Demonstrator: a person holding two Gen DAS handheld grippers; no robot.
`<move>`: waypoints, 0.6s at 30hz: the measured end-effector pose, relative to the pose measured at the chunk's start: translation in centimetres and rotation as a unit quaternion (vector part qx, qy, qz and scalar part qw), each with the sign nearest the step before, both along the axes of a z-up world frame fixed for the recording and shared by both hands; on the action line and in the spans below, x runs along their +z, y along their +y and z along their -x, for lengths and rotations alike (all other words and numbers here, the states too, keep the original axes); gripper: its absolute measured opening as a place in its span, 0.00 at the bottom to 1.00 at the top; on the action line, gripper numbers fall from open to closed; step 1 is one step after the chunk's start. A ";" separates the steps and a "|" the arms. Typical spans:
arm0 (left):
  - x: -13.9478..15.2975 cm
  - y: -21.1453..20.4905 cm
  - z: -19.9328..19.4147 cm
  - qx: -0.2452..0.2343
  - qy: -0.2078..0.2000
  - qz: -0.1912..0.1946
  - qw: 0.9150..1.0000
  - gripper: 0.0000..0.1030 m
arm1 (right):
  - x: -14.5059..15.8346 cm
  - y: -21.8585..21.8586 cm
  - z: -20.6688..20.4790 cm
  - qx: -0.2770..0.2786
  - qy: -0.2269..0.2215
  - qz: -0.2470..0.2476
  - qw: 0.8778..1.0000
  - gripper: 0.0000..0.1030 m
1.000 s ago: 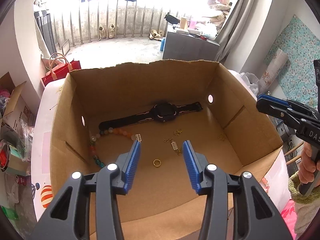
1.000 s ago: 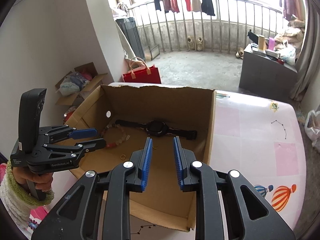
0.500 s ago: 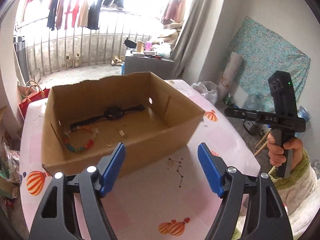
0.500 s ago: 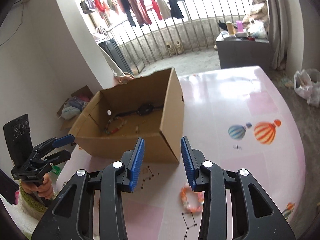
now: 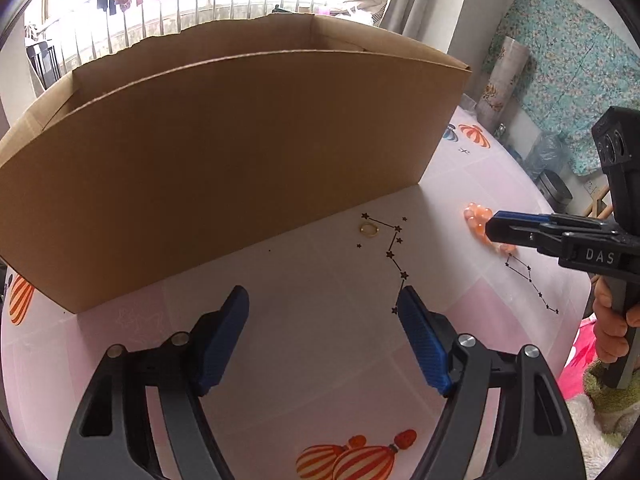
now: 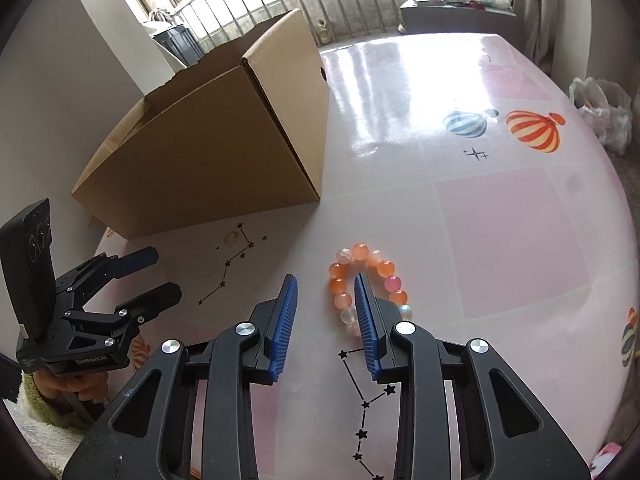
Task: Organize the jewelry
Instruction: 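Withdraw both open grippers toward the orange-pink bracelet and another gold ring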
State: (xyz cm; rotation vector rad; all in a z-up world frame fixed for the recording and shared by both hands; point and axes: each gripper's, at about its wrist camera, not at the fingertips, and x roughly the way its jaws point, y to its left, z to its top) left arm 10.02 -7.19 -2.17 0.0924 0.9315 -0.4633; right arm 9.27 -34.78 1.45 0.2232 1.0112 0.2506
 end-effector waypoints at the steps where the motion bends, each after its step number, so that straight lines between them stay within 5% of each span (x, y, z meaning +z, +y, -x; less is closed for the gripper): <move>1: 0.0 -0.1 -0.1 0.000 -0.003 -0.001 1.000 0.73 | -0.4 -0.2 0.2 0.000 0.004 0.005 1.000 0.24; 7: -0.1 -1.5 -0.7 -0.024 -0.027 0.000 0.999 0.72 | -0.8 0.6 -0.3 0.008 -0.010 0.024 1.000 0.08; 18: -0.2 -4.6 -3.1 -0.043 -0.018 -0.013 0.999 0.34 | -1.3 -0.3 0.0 0.004 -0.014 -0.015 1.000 0.08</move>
